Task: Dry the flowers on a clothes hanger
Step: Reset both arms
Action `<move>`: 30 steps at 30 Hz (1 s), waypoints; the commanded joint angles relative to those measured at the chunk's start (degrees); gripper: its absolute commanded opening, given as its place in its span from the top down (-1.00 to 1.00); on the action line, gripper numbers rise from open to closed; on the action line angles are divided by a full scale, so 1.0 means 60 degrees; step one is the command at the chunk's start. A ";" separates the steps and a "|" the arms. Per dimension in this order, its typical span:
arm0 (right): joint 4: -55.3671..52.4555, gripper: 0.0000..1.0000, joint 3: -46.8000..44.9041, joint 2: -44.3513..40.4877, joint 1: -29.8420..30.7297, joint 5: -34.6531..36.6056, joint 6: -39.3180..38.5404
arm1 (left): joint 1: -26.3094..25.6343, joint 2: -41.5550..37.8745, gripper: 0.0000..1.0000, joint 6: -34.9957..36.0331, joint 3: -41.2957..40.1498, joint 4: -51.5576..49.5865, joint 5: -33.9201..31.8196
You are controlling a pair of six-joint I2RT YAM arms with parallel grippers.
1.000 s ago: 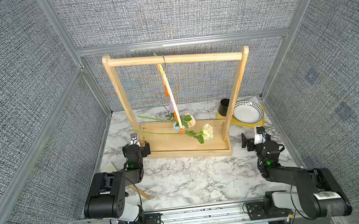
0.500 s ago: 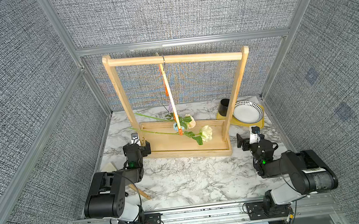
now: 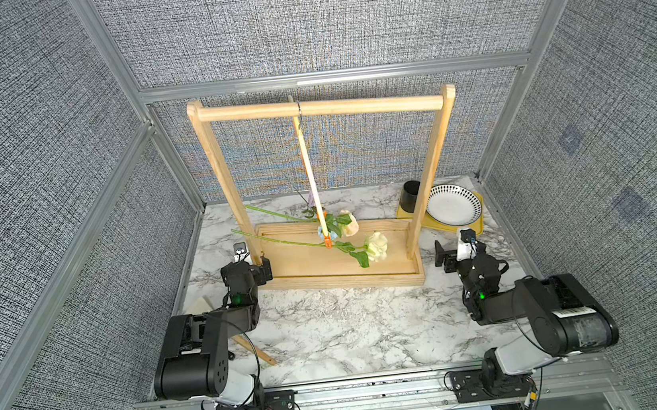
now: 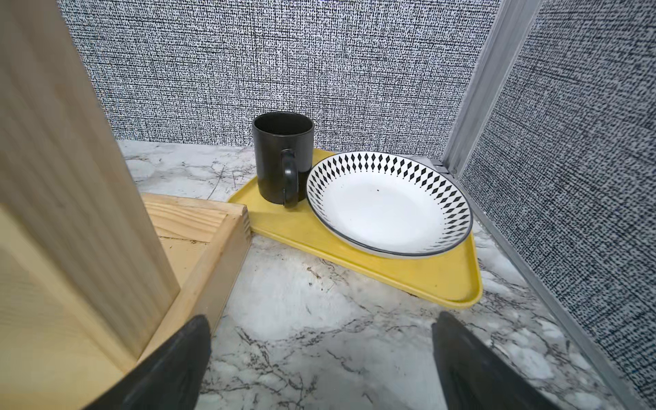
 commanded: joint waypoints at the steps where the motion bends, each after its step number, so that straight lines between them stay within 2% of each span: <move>1: 0.0009 -0.98 0.0068 -0.0008 -0.0050 -0.0117 0.0099 | -0.0008 -0.0061 -0.99 -0.0011 0.0004 0.0016 0.0010; 30: -0.0064 -0.98 0.0119 0.0038 -0.0140 -0.0259 0.0129 | -0.0009 -0.0055 -0.99 -0.0010 0.0004 0.0005 0.0018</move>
